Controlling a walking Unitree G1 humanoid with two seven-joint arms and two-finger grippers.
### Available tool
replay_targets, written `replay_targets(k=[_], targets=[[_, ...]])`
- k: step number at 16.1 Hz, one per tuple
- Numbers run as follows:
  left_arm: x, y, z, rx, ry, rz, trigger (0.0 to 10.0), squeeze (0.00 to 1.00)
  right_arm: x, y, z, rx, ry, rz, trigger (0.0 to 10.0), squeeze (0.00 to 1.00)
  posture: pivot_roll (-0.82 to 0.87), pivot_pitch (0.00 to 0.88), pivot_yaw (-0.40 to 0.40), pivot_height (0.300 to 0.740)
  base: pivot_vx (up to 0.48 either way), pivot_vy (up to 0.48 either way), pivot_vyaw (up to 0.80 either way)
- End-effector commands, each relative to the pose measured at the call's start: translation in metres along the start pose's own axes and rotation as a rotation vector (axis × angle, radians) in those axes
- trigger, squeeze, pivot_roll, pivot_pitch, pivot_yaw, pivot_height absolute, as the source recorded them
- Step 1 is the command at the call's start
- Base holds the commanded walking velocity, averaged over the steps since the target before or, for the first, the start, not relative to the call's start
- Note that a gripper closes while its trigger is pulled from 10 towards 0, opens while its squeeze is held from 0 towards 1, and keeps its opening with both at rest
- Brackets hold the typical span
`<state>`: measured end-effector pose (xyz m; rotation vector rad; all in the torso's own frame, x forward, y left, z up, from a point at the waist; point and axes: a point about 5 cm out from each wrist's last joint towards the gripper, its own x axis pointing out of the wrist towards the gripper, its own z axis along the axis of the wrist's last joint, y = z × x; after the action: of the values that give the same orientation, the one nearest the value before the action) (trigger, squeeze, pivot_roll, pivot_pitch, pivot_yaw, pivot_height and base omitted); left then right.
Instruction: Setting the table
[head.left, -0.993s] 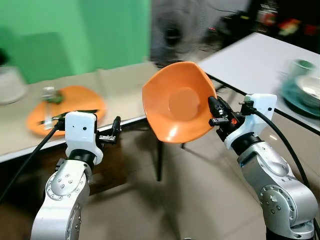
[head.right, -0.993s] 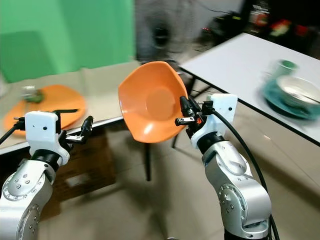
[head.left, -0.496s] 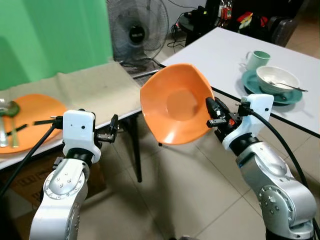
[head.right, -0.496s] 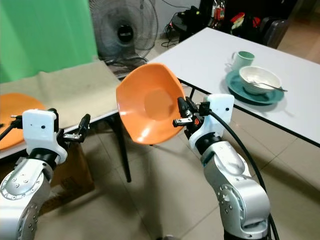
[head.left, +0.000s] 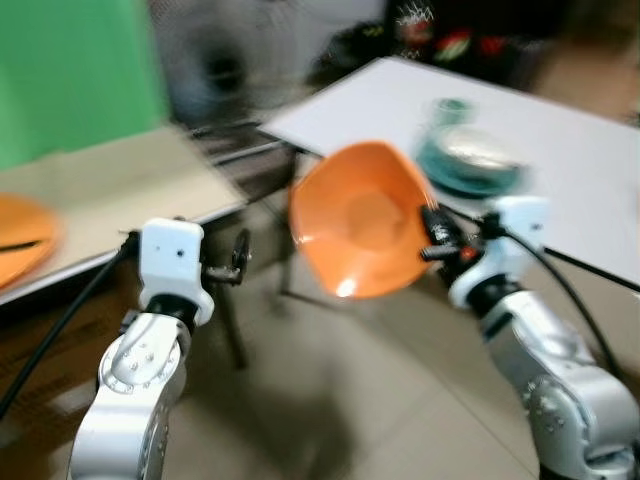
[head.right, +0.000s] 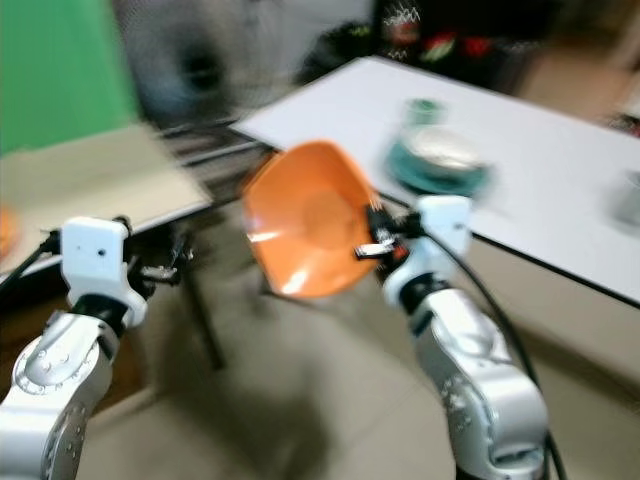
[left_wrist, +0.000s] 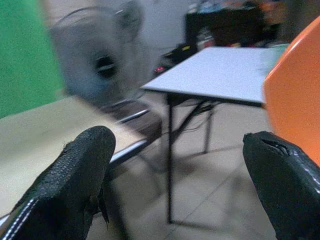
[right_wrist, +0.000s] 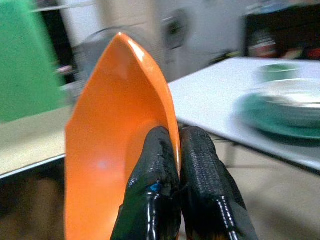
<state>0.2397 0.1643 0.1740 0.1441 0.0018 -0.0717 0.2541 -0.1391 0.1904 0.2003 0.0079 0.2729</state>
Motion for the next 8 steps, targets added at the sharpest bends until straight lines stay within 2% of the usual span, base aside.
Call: replay_targets(k=[1, 7, 8], targets=[[0.0004, 0.0028, 0.0002, 0.012, 0.0, 0.01, 10.0, 0.0, -0.0005, 0.0075, 0.0104, -0.003, -0.052, 0.03, 10.0, 0.0, -0.05, 0.0, -0.022, 0.74, 0.0, -0.322, -0.52], [0.0024, 0.0013, 0.001, 0.017, -0.004, -0.002, 10.0, 0.0, -0.0006, 0.0066, 0.0117, -0.002, -0.057, 0.026, 10.0, 0.0, -0.05, 0.0, -0.021, 0.74, 0.0, -0.31, -0.59], [0.0023, 0.0011, 0.0008, 0.002, -0.003, -0.003, 10.0, 0.0, -0.0003, 0.0063, 0.0119, -0.002, -0.058, 0.026, 10.0, 0.0, -0.05, 0.0, -0.023, 0.74, 0.0, 0.0, -0.44]])
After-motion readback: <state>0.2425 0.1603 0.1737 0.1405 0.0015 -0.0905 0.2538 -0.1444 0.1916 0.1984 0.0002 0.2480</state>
